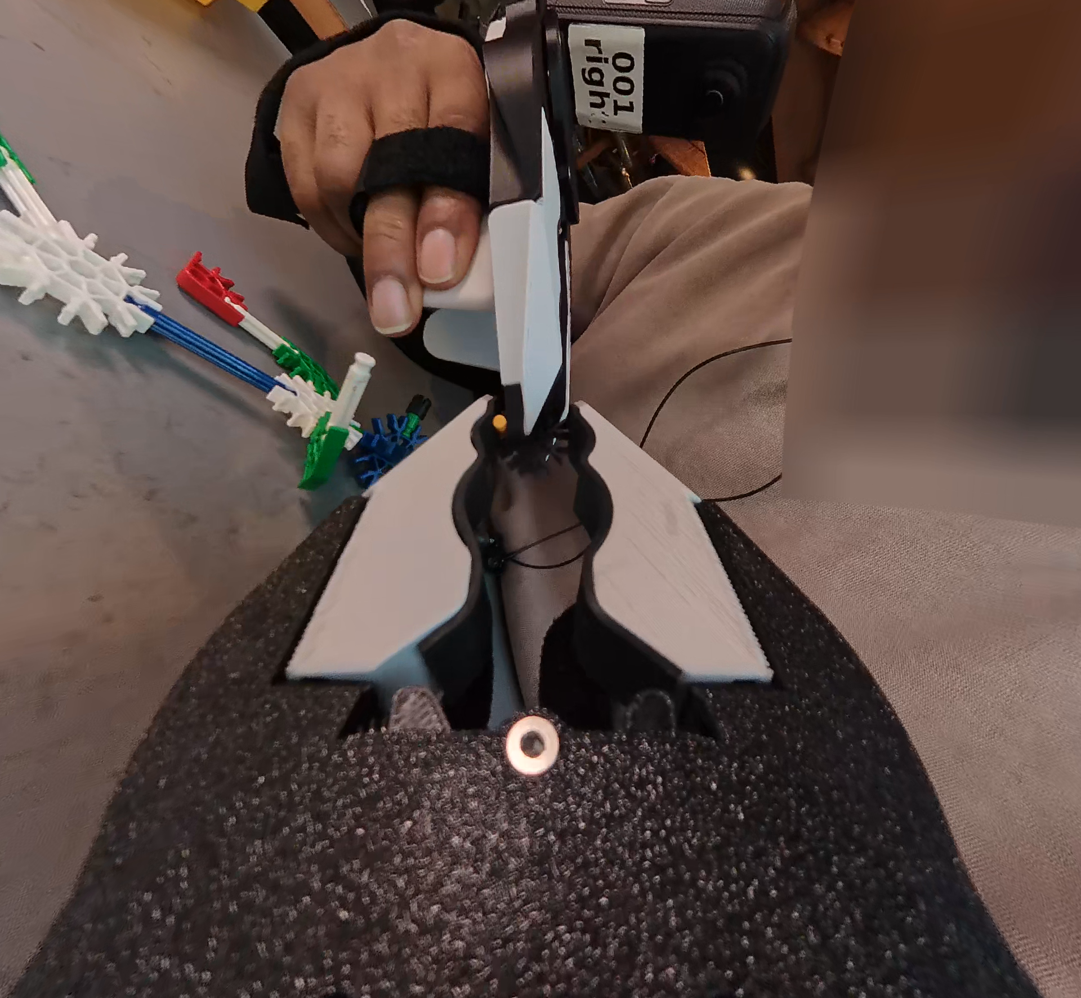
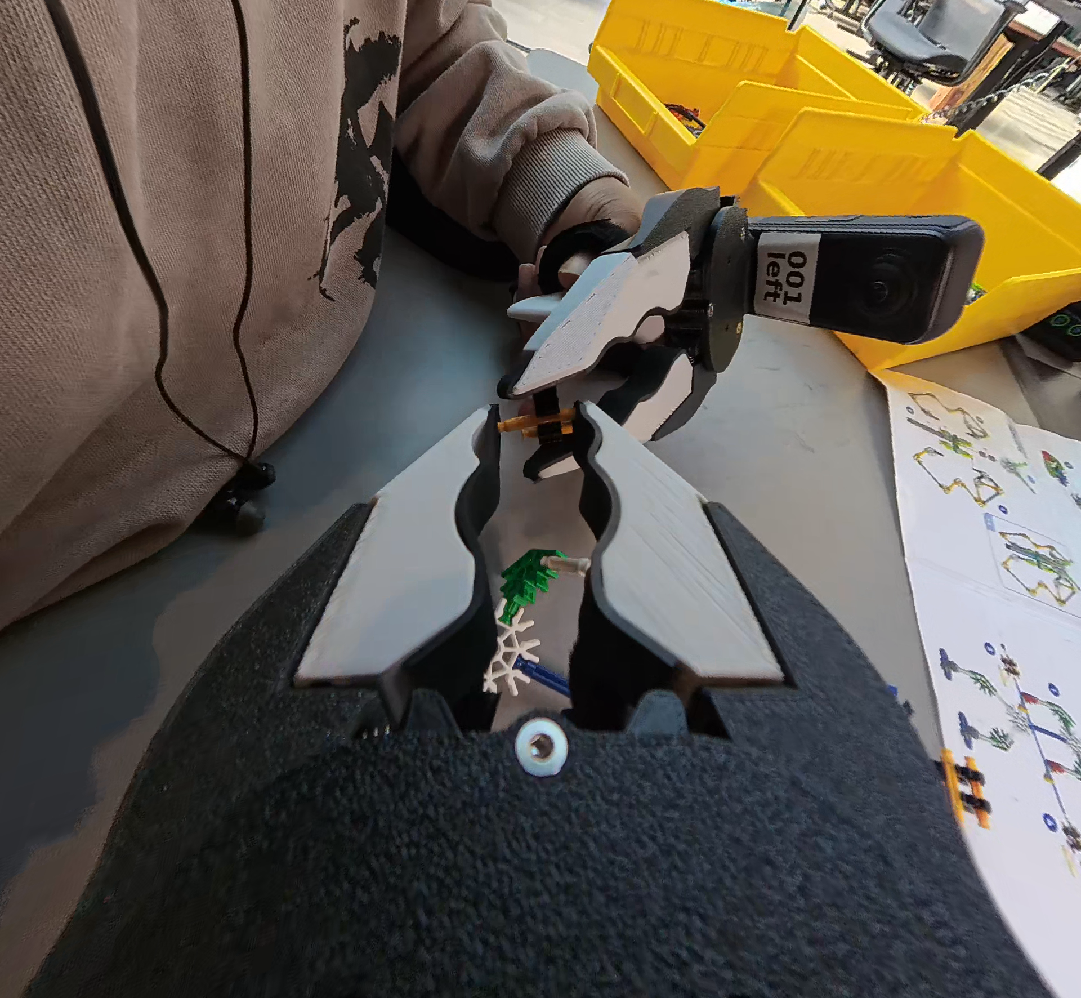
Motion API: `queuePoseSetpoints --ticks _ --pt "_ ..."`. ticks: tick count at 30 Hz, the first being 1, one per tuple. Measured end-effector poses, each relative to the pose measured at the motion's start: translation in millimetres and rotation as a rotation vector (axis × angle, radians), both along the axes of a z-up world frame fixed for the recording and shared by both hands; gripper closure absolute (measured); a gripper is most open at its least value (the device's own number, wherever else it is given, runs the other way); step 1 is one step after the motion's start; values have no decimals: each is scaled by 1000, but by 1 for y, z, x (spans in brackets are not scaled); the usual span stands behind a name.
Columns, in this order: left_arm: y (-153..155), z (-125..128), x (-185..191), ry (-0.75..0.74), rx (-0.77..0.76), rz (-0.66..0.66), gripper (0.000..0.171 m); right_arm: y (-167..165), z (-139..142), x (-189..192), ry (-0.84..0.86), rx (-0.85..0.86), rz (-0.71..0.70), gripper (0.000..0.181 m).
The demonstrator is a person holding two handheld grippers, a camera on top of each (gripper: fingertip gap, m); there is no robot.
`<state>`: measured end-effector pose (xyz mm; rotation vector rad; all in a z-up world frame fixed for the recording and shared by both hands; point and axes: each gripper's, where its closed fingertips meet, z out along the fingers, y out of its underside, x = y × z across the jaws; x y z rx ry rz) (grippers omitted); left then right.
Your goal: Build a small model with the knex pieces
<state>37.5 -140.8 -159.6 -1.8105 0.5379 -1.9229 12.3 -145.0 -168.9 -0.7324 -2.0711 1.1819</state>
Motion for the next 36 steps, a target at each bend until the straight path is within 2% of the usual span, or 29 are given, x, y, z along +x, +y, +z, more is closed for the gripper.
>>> queuePoseSetpoints --ticks 1,2,3,4,5,7,10,14,18,20,22,24,26,28,29,30,31,33,36 --pt "1 -1 0 -1 -9 2 149 2 0 1 -6 -9 0 160" --pt "0 -2 -1 2 -13 -5 150 6 1 5 -4 -11 5 178" --pt "3 -12 -15 44 -10 24 149 21 22 15 55 -94 -10 181" --pt "22 -13 -42 9 -61 154 151 41 42 22 106 -152 -67 181" --pt "32 -14 -51 37 -26 228 151 45 31 18 98 -54 -104 181" --pt "23 -20 -22 158 67 119 150 31 6 10 58 -10 -73 180" --pt "32 -23 -30 155 46 145 150 52 14 12 53 -74 -109 180" --pt "27 -19 -26 133 55 129 150 42 4 6 44 -52 -95 180" --pt "26 -17 -29 116 50 134 149 51 8 5 51 -55 -127 180" --pt "27 -18 -29 124 54 142 149 63 3 4 33 1 -184 180" --pt "28 -18 -30 142 75 165 149 100 5 5 33 106 -337 179" --pt "31 -17 -32 161 110 202 148 173 24 21 59 223 -652 180" --pt "35 -19 -34 210 160 241 148 264 42 71 26 372 -1088 179" --pt "38 -21 -34 269 215 269 148 332 50 147 -37 461 -1485 178" --pt "39 -21 -34 287 238 281 148 353 43 181 -103 460 -1610 165" --pt "40 -20 -33 299 256 289 148 367 29 208 -179 441 -1691 138" --pt "40 -20 -32 310 271 292 148 376 18 226 -218 419 -1729 121" --pt "42 -22 -31 336 301 304 148 374 17 223 -136 339 -1688 108" --pt "42 -25 -29 372 346 305 148 338 57 176 117 218 -1462 117"
